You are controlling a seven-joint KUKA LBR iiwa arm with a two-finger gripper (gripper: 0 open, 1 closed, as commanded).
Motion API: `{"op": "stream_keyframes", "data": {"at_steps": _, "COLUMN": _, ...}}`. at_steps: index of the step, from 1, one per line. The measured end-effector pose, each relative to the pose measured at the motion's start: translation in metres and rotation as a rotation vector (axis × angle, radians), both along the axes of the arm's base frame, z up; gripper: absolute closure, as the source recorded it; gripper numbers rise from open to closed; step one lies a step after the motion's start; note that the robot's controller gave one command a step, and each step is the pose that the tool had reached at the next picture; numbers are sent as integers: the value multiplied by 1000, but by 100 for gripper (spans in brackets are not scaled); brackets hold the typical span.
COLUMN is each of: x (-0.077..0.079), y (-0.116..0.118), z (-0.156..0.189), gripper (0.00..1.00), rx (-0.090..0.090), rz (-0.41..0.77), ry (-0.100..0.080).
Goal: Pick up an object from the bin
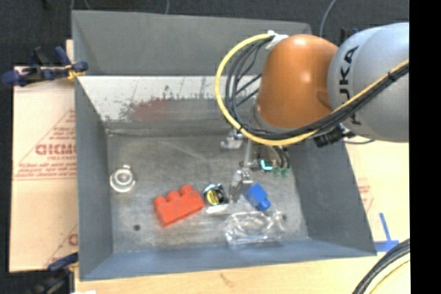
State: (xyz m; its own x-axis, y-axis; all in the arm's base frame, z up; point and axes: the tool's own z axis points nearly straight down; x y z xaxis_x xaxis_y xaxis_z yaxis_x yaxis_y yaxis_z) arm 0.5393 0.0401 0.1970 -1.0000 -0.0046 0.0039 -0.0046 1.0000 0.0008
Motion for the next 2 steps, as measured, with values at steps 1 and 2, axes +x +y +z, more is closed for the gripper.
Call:
{"op": "stream_keyframes", "data": {"at_steps": 1, "x": -11, "y": 2, "z": -92, "gripper": 0, "rx": 4, "rz": 373, "ry": -13}}
{"op": "stream_keyframes", "data": {"at_steps": 2, "x": -13, "y": -1, "z": -95, "gripper": 100, "rx": 3, "rz": 371, "ry": -6}}
